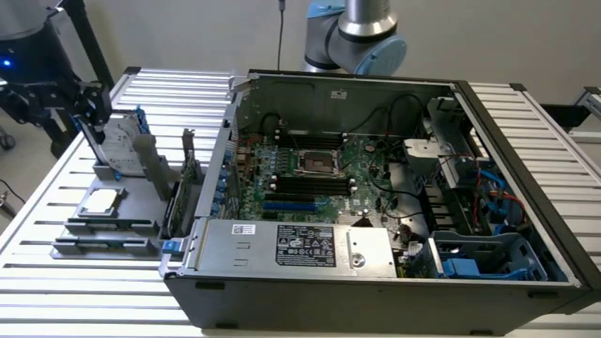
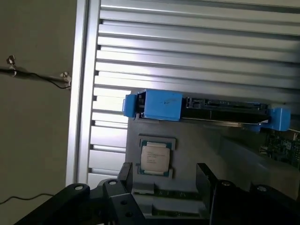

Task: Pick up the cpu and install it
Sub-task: 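Pick up the cpu and move it towards the insertion slot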

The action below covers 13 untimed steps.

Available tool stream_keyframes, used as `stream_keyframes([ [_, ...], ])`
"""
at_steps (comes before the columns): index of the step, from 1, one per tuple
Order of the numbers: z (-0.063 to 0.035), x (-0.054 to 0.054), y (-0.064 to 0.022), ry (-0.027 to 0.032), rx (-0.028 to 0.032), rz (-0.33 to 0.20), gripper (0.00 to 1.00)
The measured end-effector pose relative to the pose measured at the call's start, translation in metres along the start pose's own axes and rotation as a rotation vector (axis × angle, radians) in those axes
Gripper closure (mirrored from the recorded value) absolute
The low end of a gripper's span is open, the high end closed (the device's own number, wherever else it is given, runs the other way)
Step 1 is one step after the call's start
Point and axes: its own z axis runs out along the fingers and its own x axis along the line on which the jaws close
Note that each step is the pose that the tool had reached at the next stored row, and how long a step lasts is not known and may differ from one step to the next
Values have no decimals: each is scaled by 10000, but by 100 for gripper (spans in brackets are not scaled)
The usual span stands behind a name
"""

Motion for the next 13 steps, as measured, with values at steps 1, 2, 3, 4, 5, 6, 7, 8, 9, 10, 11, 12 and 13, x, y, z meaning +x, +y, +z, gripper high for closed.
stream_keyframes([
  [1, 18, 0, -4, 0, 1, -21, 35],
  [2, 36, 0, -9, 2, 2, -41, 35],
  [3, 54, 0, -15, 1, 2, -62, 35],
  [4, 72, 0, -22, 1, 2, -84, 35],
  [5, 90, 1, -30, 3, 3, -109, 35],
  [6, 108, 1, -39, 2, 3, -137, 35],
  [7, 126, 1, -47, 3, 4, -165, 35],
  [8, 145, 2, -57, 4, 5, -195, 35],
  [9, 163, 2, -66, 4, 6, -222, 35],
  [10, 181, 2, -74, 5, 6, -240, 35],
  [11, 199, 3, -82, 4, 7, -257, 35],
  [12, 217, 3, -90, 5, 8, -273, 35],
  [13, 235, 4, -98, 5, 7, -288, 35],
])
